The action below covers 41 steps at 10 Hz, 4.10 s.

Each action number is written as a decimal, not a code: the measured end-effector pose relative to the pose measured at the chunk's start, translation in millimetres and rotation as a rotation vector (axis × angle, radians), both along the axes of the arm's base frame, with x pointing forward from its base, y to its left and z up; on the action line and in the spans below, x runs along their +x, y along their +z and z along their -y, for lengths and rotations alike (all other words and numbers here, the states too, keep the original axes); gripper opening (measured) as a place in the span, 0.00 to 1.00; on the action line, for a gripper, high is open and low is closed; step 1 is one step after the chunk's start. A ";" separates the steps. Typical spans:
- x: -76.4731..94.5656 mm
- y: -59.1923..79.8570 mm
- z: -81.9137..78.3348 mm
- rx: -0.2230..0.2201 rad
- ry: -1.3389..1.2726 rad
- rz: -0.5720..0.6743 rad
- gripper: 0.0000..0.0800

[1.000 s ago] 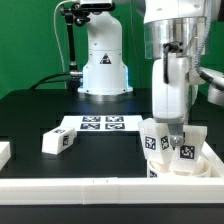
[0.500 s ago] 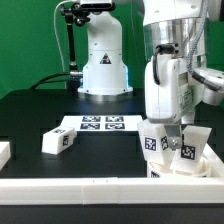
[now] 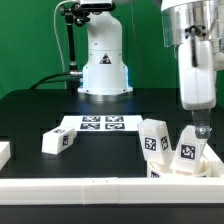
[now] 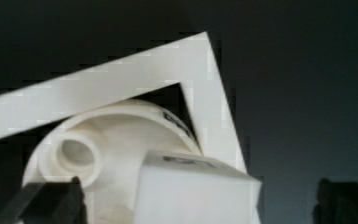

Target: Assemble stool

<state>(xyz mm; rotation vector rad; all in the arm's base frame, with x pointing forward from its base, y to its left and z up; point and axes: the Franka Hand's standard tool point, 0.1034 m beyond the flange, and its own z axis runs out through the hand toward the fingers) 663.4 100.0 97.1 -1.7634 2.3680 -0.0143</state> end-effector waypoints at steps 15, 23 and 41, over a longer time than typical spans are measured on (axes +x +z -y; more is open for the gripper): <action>-0.6 -0.1 -10.1 -0.264 1.285 0.087 0.81; 1.5 1.2 -4.2 -0.382 1.873 0.097 0.81; -13.0 17.0 32.8 -0.305 2.485 -0.048 0.81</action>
Offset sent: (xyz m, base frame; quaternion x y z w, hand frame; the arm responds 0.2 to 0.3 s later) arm -0.0007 0.0112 0.0064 -0.0051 0.0286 -0.2829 0.9587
